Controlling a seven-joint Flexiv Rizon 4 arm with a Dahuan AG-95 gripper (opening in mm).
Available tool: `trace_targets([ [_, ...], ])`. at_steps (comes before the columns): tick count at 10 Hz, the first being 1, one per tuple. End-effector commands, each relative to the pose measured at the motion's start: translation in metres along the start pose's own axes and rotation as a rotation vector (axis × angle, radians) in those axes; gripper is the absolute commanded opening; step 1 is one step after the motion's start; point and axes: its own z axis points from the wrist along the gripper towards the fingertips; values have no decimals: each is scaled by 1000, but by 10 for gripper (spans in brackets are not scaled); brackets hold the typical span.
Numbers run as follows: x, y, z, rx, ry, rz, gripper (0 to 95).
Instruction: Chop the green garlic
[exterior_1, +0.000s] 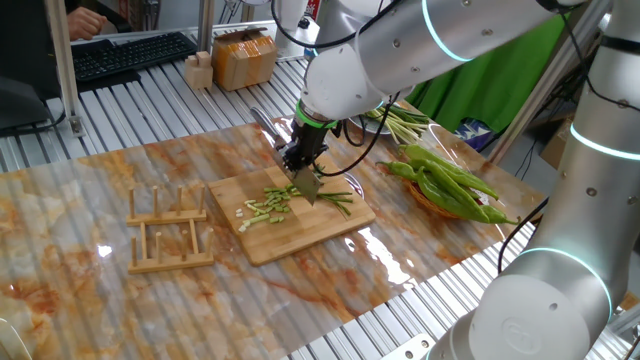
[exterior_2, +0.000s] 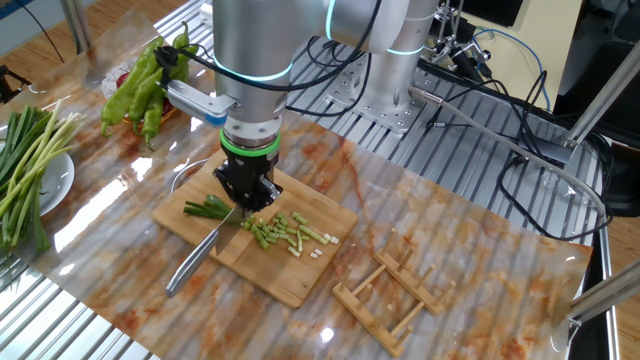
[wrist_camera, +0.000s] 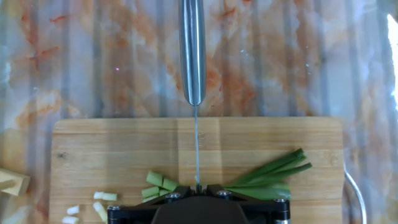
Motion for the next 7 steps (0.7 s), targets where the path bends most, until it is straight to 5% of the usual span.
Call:
trace_targets([
  [1,0,-2,0,0,0,1,0],
  [5,1,-4,3,-1,-3,-4,0],
  [7,2,-4,22,-6,-26,-11,0],
])
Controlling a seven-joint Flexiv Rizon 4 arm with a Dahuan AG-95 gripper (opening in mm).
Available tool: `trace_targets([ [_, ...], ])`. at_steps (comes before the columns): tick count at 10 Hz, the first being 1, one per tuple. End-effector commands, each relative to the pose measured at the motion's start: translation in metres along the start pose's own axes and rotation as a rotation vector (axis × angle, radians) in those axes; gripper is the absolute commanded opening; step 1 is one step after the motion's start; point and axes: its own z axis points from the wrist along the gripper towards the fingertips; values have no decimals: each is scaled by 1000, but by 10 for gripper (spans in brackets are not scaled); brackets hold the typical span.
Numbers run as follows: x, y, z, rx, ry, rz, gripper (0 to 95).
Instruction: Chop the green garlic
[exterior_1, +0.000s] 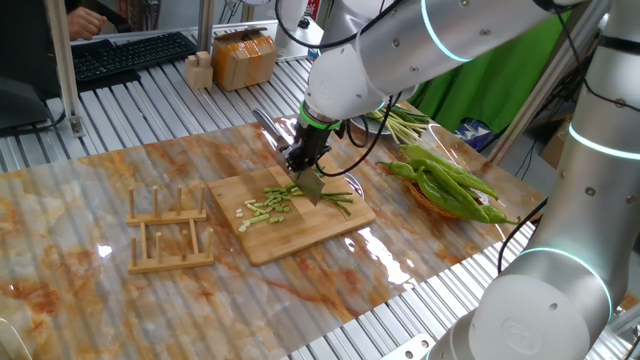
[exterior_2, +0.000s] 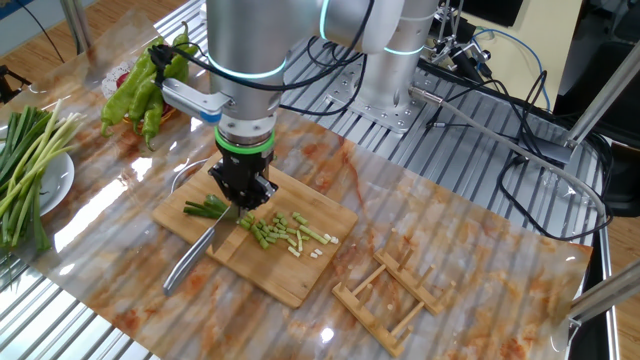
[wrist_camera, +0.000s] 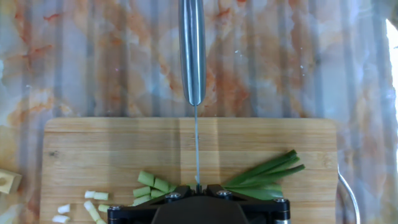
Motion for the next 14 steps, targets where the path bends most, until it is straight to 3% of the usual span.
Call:
trace_targets([
  [1,1,1,22,2,-31,-1,0],
  [12,-2,9,17,-8,-17,24,0],
  [14,-4,12,11,10,-5,22,0],
])
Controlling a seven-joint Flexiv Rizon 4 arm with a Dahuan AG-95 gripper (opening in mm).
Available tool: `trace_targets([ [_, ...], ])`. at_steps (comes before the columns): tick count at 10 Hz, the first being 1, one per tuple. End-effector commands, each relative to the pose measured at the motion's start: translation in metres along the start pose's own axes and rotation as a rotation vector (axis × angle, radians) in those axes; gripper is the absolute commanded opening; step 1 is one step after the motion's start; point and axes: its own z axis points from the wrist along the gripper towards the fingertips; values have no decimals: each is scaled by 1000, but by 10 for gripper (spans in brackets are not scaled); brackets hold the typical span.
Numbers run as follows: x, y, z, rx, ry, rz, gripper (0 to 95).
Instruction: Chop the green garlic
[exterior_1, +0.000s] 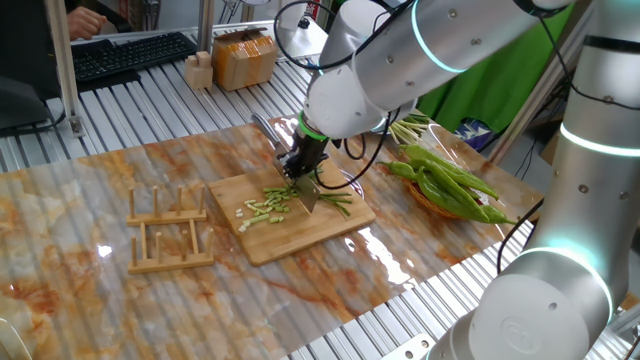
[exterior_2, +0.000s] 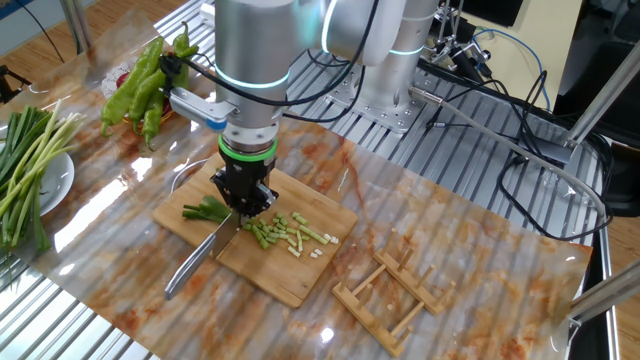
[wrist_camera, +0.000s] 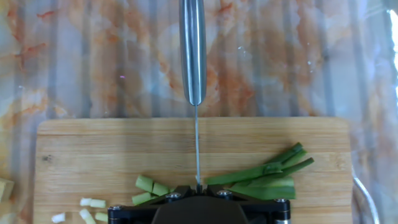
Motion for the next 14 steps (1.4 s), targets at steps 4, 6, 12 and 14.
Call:
trace_targets([
  [4,-2,1,-7,2,11,-14,0],
  [6,-3,1,-10,10,11,-17,0],
  [12,-5,-7,-22,23,18,-35,0],
  [14,-5,-12,-23,26,17,-43,0],
])
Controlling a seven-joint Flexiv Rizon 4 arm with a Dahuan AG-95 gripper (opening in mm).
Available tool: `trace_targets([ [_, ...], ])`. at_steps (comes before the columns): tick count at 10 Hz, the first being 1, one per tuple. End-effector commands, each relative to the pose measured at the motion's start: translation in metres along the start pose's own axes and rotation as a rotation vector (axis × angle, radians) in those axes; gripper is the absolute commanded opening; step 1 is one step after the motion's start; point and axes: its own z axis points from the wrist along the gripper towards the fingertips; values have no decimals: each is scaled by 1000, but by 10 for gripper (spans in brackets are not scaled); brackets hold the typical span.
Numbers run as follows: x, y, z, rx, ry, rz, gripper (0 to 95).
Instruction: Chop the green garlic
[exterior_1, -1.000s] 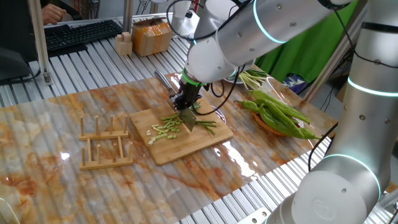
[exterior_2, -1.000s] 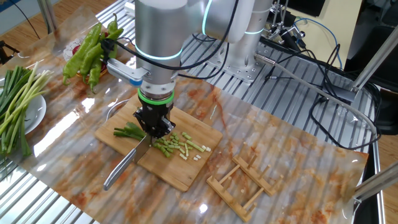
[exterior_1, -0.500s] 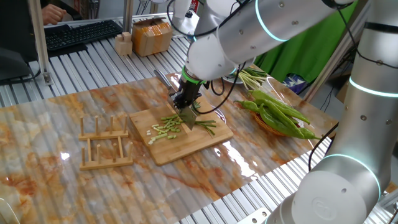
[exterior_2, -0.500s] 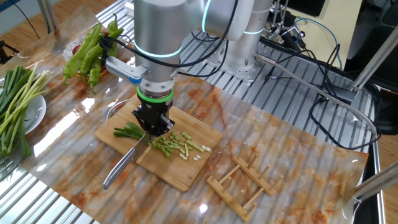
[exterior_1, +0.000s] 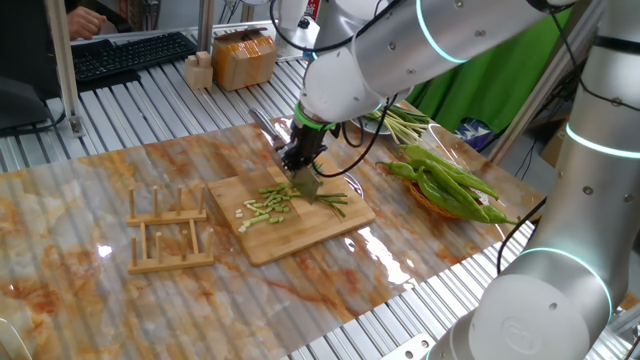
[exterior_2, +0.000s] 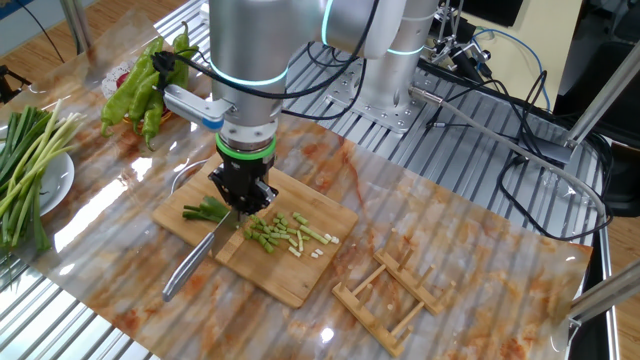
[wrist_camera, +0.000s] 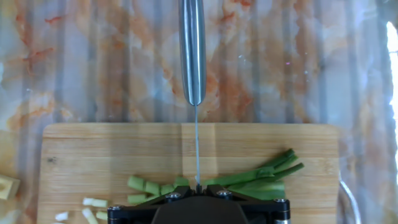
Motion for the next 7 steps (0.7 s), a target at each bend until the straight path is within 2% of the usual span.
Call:
trace_targets([
  [1,1,-2,-1,3,-2,-1,0],
  [5,1,-3,-2,3,-1,-5,0],
  [7,2,-3,9,-6,-12,-8,0],
])
